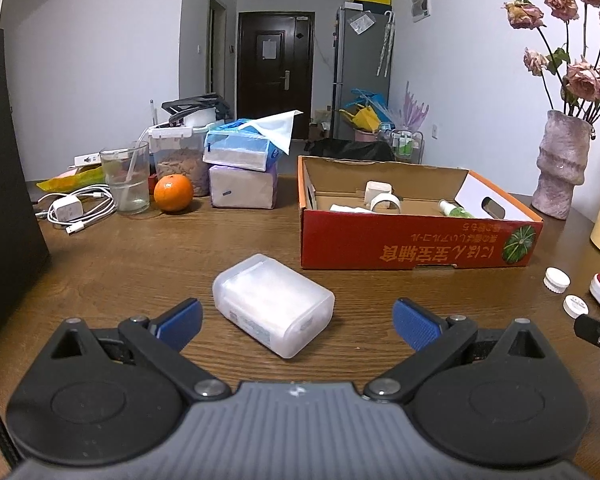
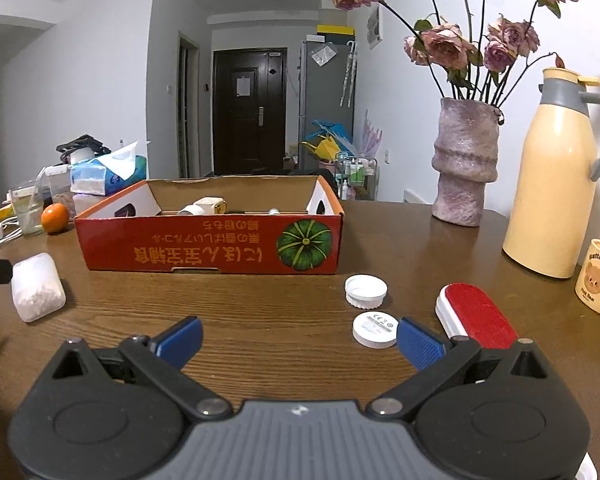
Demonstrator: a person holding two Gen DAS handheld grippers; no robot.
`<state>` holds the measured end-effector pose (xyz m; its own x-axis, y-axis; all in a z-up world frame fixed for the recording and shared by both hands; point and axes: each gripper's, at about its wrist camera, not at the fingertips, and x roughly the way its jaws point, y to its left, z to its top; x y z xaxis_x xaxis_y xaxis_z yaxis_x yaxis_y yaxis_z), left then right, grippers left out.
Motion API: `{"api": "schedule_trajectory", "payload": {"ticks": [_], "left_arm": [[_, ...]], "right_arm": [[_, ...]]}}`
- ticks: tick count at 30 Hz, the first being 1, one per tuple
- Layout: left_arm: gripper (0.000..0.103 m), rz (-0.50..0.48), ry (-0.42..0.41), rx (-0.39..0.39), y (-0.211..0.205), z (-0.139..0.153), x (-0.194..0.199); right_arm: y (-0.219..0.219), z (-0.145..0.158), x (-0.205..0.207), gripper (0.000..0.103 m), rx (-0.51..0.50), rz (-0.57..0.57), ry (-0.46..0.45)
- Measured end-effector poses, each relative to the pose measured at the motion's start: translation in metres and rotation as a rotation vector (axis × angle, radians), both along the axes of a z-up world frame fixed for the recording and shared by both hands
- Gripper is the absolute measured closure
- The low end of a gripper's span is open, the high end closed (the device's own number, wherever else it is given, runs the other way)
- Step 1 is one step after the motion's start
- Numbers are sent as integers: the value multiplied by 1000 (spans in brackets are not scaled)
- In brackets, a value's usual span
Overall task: Organize rigid objects
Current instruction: 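Close the left tool on the white plastic box and lift it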
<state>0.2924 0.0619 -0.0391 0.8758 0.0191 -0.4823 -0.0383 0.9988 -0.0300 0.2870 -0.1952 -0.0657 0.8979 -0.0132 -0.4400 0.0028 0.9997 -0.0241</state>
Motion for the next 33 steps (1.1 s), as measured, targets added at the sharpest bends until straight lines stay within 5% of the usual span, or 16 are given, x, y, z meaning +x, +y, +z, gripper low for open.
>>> {"api": "schedule_trajectory", "payload": {"ticks": [20, 33], "left_arm": [[0, 19, 89, 44, 45, -22, 36], [0, -110, 120, 60, 43, -33, 61]], "right_arm": [[-5, -5, 5, 0, 9, -43, 17], [-9, -10, 12, 0, 16, -86, 42]]}}
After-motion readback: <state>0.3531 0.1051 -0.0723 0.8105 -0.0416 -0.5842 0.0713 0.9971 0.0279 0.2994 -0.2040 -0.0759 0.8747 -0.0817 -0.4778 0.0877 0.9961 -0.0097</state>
